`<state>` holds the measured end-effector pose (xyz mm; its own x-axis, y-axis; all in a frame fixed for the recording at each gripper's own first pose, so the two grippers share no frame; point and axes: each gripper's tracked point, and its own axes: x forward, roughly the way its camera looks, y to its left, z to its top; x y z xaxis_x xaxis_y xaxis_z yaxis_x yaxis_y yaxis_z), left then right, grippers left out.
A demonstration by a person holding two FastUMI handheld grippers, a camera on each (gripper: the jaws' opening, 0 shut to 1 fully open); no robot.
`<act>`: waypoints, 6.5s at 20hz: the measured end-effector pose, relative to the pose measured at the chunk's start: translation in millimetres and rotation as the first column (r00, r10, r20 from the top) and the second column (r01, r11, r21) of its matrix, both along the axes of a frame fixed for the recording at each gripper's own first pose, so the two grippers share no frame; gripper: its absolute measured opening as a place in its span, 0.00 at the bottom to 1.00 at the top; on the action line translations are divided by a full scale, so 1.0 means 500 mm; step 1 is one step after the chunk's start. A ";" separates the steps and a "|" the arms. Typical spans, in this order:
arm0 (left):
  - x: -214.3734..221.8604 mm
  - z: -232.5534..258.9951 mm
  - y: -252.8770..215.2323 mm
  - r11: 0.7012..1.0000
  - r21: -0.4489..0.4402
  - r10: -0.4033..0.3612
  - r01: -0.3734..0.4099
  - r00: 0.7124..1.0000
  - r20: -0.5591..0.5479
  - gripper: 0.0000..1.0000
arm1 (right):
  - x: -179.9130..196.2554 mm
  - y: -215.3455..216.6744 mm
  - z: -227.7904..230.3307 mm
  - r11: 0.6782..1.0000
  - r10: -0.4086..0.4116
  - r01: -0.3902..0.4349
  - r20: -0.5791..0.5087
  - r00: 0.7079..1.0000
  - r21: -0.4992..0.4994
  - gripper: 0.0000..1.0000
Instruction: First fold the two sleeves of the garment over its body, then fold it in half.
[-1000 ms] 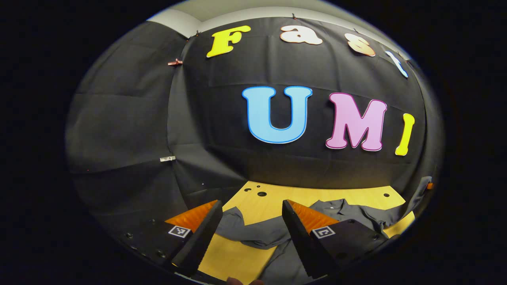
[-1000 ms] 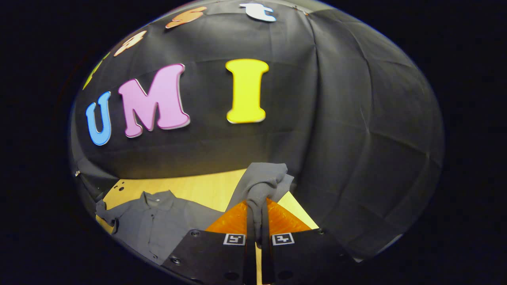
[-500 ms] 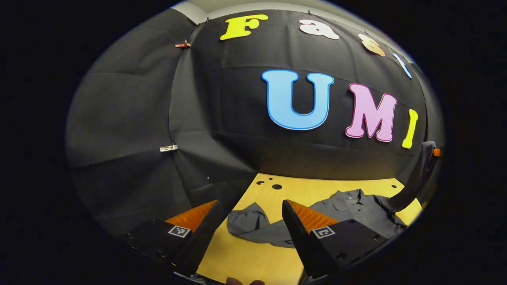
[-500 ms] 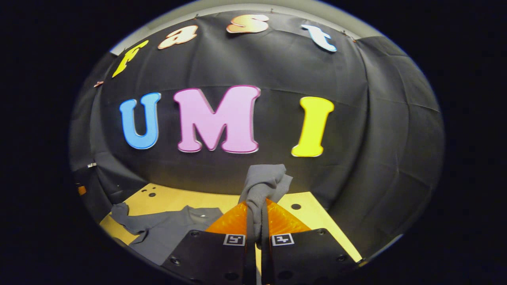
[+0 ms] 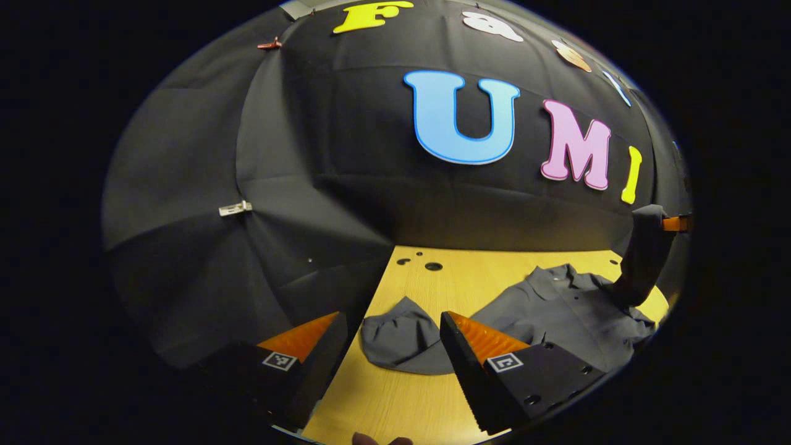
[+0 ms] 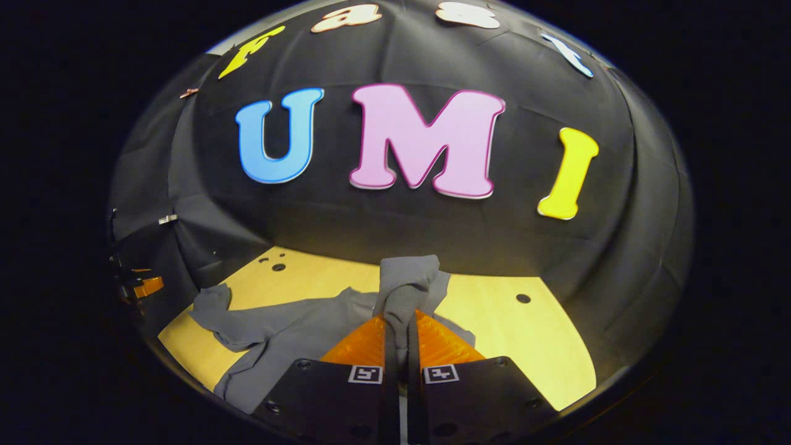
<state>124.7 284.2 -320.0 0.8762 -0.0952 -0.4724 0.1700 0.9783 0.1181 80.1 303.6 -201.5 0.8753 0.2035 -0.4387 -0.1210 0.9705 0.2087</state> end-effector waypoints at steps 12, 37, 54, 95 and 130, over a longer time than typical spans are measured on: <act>0.053 -0.200 0.050 1.000 0.009 0.009 -0.008 0.988 -0.154 0.96 | -0.038 0.223 -0.218 0.991 0.130 -0.136 -0.229 0.965 -0.011 0.10; 0.197 -0.360 0.032 0.995 0.078 -0.041 0.070 0.946 -0.322 0.96 | -0.215 0.429 -0.283 0.916 0.379 -0.267 -0.427 0.821 0.300 0.83; 0.151 -0.081 -0.046 0.995 -0.090 0.042 -0.049 0.996 -0.075 0.05 | -0.306 -0.066 -0.276 0.979 -0.075 0.152 -0.445 0.892 0.139 0.85; -0.206 -0.316 -1.102 0.643 -0.079 -0.749 0.762 0.605 -0.268 0.05 | -0.424 -0.372 -0.466 0.978 -0.019 0.124 -0.524 0.852 0.165 0.88; -0.538 -0.260 -0.461 0.936 -0.020 -0.314 0.353 0.805 -0.503 0.96 | -0.608 -0.256 -0.463 0.985 0.102 0.006 -0.616 0.782 0.170 0.96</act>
